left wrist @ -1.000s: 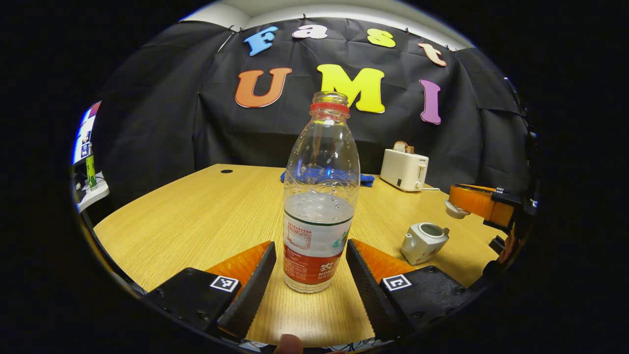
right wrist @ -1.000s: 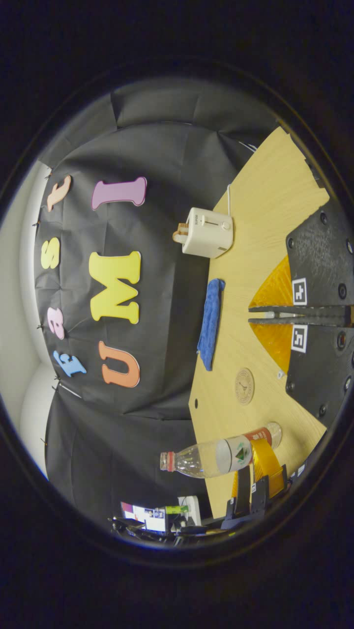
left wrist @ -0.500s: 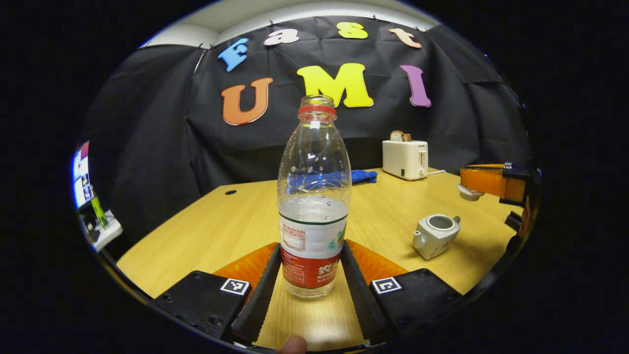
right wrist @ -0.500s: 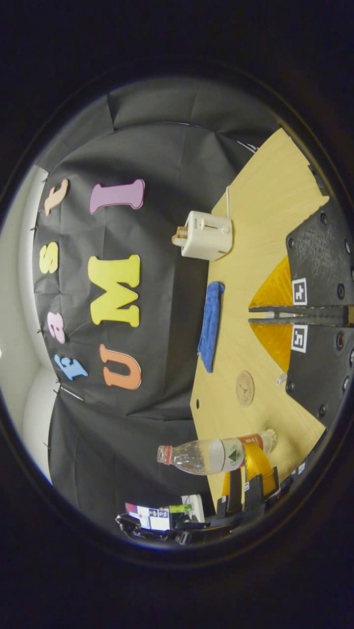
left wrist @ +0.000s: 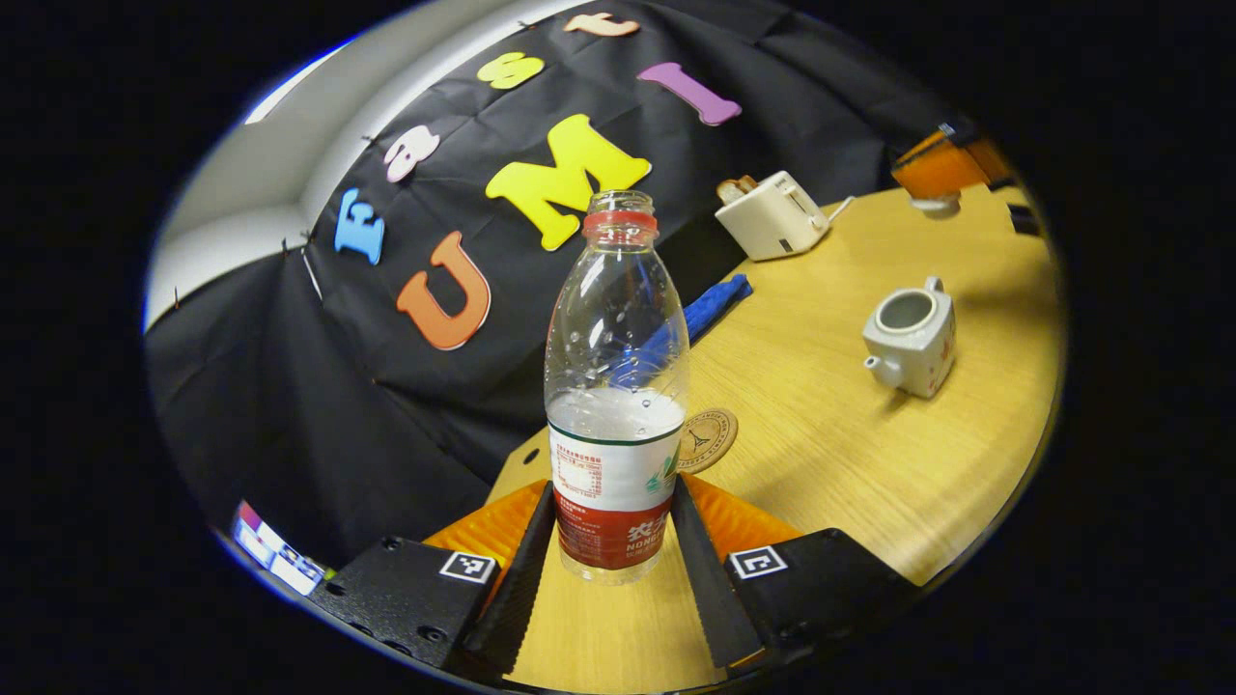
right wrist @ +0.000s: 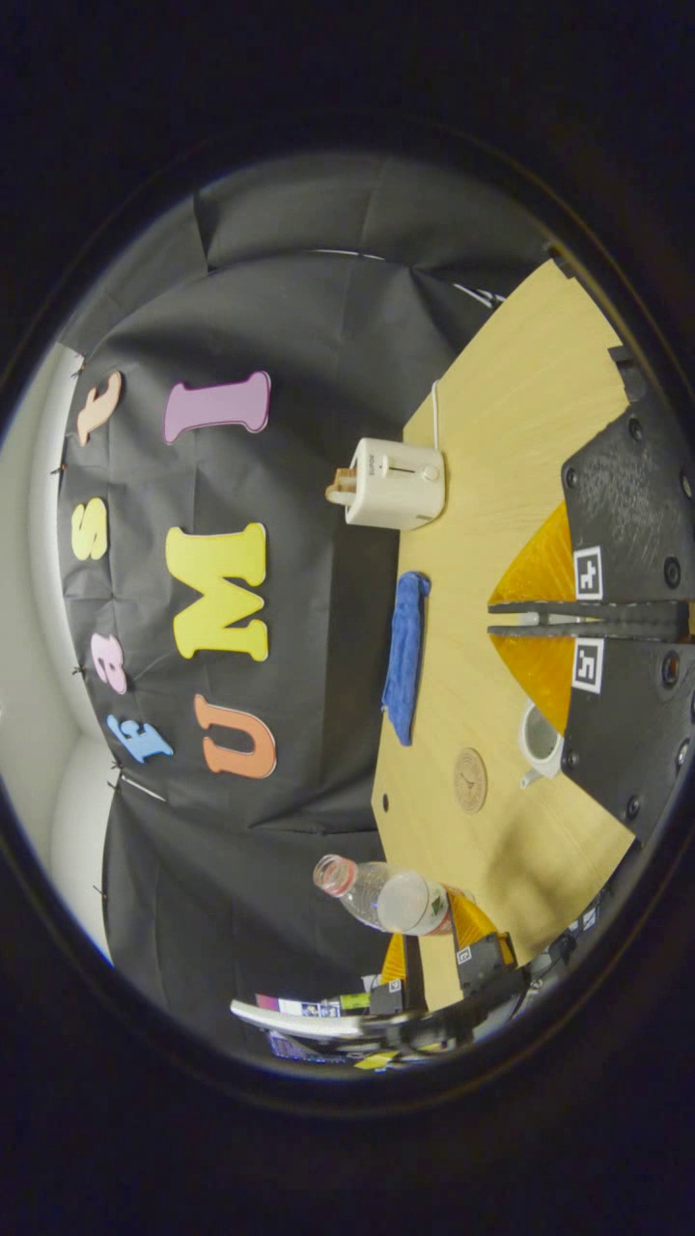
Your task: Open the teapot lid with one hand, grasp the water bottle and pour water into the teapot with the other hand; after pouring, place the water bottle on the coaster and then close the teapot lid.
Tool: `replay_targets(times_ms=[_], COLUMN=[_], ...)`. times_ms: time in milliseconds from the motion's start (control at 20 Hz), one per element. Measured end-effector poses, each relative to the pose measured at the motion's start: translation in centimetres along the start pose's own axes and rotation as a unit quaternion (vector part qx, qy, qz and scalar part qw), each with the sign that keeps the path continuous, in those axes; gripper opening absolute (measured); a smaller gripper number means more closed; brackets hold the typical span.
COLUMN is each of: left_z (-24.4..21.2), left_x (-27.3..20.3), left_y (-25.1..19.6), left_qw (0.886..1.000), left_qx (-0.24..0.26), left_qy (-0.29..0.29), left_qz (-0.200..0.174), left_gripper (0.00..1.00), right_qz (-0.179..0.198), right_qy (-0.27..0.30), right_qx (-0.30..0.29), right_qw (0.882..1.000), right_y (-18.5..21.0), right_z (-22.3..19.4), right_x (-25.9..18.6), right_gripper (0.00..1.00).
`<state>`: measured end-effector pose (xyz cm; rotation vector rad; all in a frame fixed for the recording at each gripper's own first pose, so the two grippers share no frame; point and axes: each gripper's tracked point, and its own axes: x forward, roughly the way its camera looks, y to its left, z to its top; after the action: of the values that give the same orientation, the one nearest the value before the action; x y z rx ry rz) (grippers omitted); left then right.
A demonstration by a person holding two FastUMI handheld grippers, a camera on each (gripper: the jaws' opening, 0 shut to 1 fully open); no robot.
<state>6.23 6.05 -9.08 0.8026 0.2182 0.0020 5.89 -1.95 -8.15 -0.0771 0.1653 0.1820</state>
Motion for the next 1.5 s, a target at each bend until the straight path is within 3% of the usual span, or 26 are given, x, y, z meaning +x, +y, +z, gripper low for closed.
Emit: replay_targets(times_ms=[300,550,750,1100,1500], left_z=[-0.5,0.3,1.0,3.1,4.4], left_x=[0.8,0.5,0.1,0.7,0.7], left_y=[-0.2,-0.8,-1.5,-1.6,-2.0], left_qw=[0.988,0.963,0.944,0.915,0.896], left_qx=[0.151,0.268,0.328,0.4,0.44], left_qy=[0.011,0.003,-0.007,-0.029,-0.034], left_qz=[0.012,0.019,0.022,0.042,0.05], left_gripper=[0.72,0.72,0.72,0.72,0.71], right_qz=[0.002,0.005,0.005,-0.002,0.0], right_qy=[0.01,0.016,0.012,0.008,0.009], right_qx=[0.014,0.021,0.034,0.04,0.049], right_qw=[1.0,1.0,0.999,0.999,0.999], right_y=[-1.2,-1.9,-2.6,-4.0,-4.4], right_z=[-1.4,-2.7,-2.7,-2.9,-3.5], right_x=[-0.9,-1.4,-1.8,-2.4,-2.9], right_gripper=[0.0,0.0,0.0,0.0,0.0])
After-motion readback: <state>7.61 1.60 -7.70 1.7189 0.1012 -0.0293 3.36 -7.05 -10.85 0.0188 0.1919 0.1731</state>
